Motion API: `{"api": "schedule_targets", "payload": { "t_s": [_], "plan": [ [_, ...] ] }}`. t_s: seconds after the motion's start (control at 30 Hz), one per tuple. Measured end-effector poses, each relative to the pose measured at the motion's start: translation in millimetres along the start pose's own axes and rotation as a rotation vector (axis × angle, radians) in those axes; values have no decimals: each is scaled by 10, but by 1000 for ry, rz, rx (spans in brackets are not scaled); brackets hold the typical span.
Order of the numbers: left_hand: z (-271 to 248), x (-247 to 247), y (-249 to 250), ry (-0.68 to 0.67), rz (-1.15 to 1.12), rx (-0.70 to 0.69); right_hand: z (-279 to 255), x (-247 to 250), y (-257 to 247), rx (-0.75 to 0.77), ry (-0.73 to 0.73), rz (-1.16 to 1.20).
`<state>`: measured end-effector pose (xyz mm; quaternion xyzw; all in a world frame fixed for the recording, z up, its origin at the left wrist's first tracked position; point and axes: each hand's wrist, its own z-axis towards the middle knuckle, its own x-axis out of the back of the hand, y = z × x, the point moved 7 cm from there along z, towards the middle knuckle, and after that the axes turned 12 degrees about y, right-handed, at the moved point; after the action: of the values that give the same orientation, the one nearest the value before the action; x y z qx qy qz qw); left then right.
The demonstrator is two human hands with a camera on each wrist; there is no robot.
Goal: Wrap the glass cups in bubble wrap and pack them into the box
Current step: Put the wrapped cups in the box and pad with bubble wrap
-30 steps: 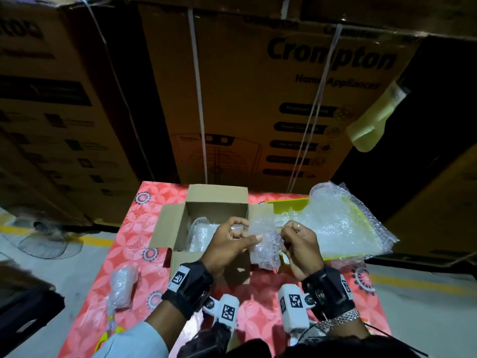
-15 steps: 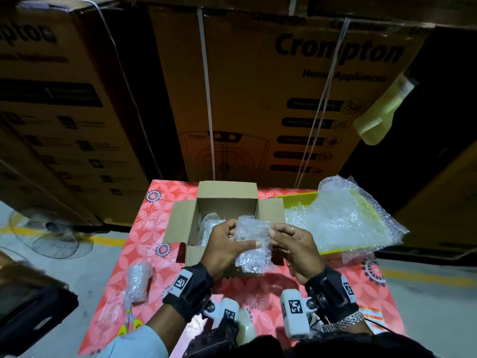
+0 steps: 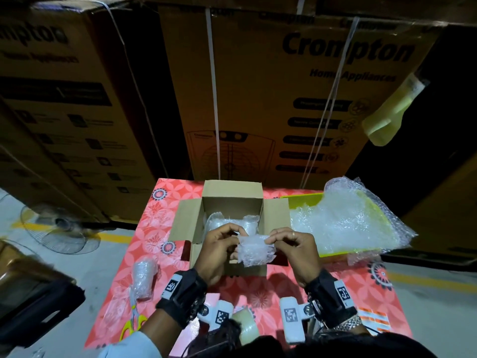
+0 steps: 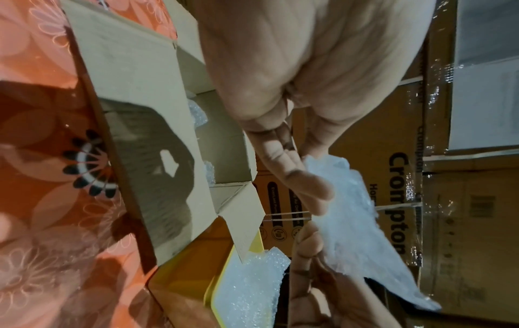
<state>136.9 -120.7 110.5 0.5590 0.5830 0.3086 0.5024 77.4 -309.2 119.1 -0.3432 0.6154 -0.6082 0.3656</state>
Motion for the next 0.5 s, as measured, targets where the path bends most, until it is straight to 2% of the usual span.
{"api": "schedule_targets", "payload": {
  "t_s": [0.13,0.27,0.37,0.5],
  "plan": [
    [16,60,-36,18,51,39,-47,-69,-34,33,-88,-29],
    [17,118,-13,-1,175,-98,-51,-91,23,2,-77,25],
    [26,161,-6,8,226,-173,-24,-110,211,-141,-68,55],
    [46,254,-38,11,292,-221,-46,-169,330,-147,-148,-124]
  ]
}}
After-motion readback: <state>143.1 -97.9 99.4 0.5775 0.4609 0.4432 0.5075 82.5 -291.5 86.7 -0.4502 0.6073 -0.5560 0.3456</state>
